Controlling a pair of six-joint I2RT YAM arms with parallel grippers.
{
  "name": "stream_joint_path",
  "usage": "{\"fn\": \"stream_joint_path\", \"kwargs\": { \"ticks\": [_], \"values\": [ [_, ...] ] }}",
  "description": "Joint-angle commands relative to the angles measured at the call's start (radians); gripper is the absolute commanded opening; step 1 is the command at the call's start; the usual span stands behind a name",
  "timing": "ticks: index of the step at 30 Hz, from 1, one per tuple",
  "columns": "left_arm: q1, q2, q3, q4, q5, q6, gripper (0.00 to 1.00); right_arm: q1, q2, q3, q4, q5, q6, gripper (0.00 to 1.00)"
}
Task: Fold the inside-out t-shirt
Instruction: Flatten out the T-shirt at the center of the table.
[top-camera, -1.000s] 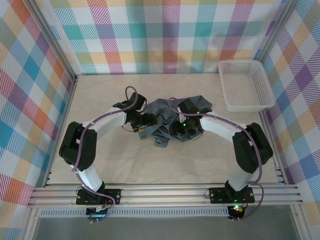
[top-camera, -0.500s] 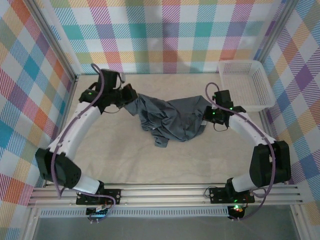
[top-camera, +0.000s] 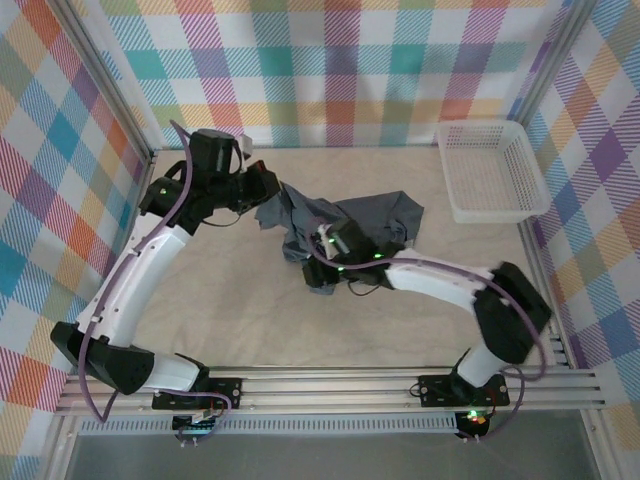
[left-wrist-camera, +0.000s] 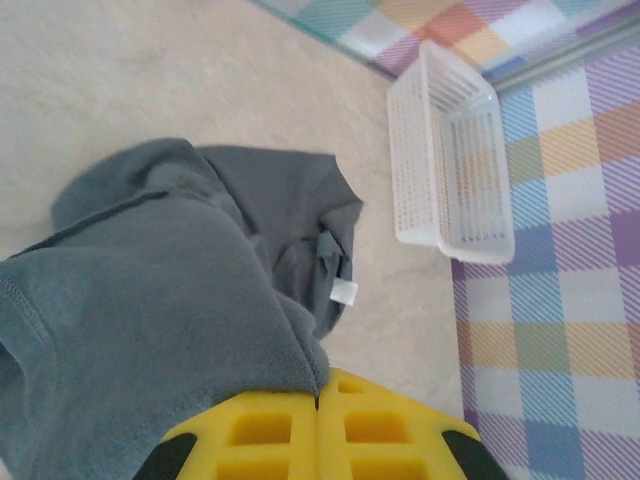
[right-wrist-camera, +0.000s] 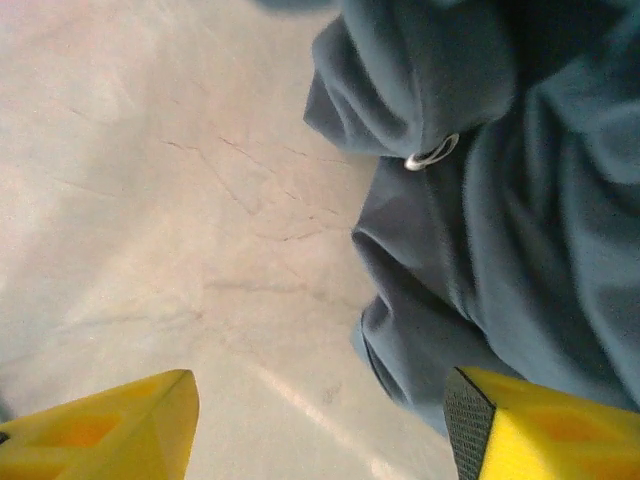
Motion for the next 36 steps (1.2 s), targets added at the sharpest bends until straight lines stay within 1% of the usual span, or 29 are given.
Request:
{"fn": "stream_joint_path", "kwargs": {
  "ticks": [1,2,3,4,5,7,8,10,12,14,16,18,19,21,23,25,28,31,34,36],
  "values": [
    [0.002,-0.040,0.083,-0.073,-0.115,0.022,0.00,0.050,0.159,0.059,0.032,0.255,-0.060,0.72],
    [0.009,-0.037,0.095,-0.089,-0.135,0.026,0.00,0.057,0.197,0.071,0.034,0.331,-0.080,0.72],
    [0.022,-0.037,0.101,-0.104,-0.148,0.029,0.00,0.058,0.224,0.085,0.024,0.382,-0.094,0.69],
    [0.038,-0.035,0.104,-0.115,-0.155,0.028,0.00,0.057,0.240,0.098,0.011,0.417,-0.114,0.61],
    [0.055,-0.038,0.103,-0.121,-0.158,0.026,0.00,0.057,0.241,0.101,0.005,0.437,-0.129,0.49],
    [0.098,-0.041,0.101,-0.123,-0.152,0.033,0.00,0.058,0.196,0.080,0.002,0.430,-0.156,0.11],
    [0.123,-0.040,0.105,-0.125,-0.148,0.042,0.00,0.057,0.157,0.063,-0.004,0.408,-0.168,0.00],
    [0.186,-0.036,0.141,-0.149,-0.142,0.078,0.00,0.056,0.019,0.006,-0.020,0.361,-0.201,0.00],
    [0.260,-0.021,0.220,-0.205,-0.141,0.126,0.00,0.038,-0.183,-0.054,-0.054,0.323,-0.238,0.00],
    [0.319,0.005,0.339,-0.265,-0.143,0.181,0.00,-0.036,-0.384,-0.093,-0.098,0.273,-0.258,0.00],
    [0.354,0.029,0.466,-0.301,-0.146,0.225,0.00,-0.147,-0.595,-0.102,-0.121,0.207,-0.292,0.00],
    [0.361,0.050,0.590,-0.314,-0.152,0.252,0.00,-0.244,-0.734,-0.065,-0.129,0.175,-0.344,0.00],
    [0.361,0.054,0.640,-0.312,-0.154,0.257,0.00,-0.282,-0.776,-0.023,-0.140,0.171,-0.371,0.00],
    [0.361,0.050,0.708,-0.291,-0.149,0.257,0.00,-0.327,-0.798,0.086,-0.184,0.175,-0.434,0.00],
    [0.362,0.031,0.739,-0.262,-0.154,0.257,0.00,-0.341,-0.790,0.197,-0.218,0.207,-0.491,0.00],
    [0.361,-0.013,0.746,-0.227,-0.177,0.261,0.00,-0.344,-0.799,0.291,-0.196,0.265,-0.545,0.00],
    [0.362,-0.080,0.746,-0.189,-0.244,0.263,0.00,-0.346,-0.826,0.386,-0.130,0.280,-0.569,0.00],
    [0.362,-0.140,0.742,-0.164,-0.312,0.264,0.00,-0.346,-0.834,0.477,-0.108,0.295,-0.572,0.00],
    [0.362,-0.171,0.734,-0.156,-0.357,0.261,0.00,-0.346,-0.820,0.539,-0.120,0.341,-0.563,0.00],
    [0.362,-0.175,0.716,-0.161,-0.358,0.255,0.00,-0.346,-0.793,0.565,-0.160,0.370,-0.544,0.00]
  ]
}}
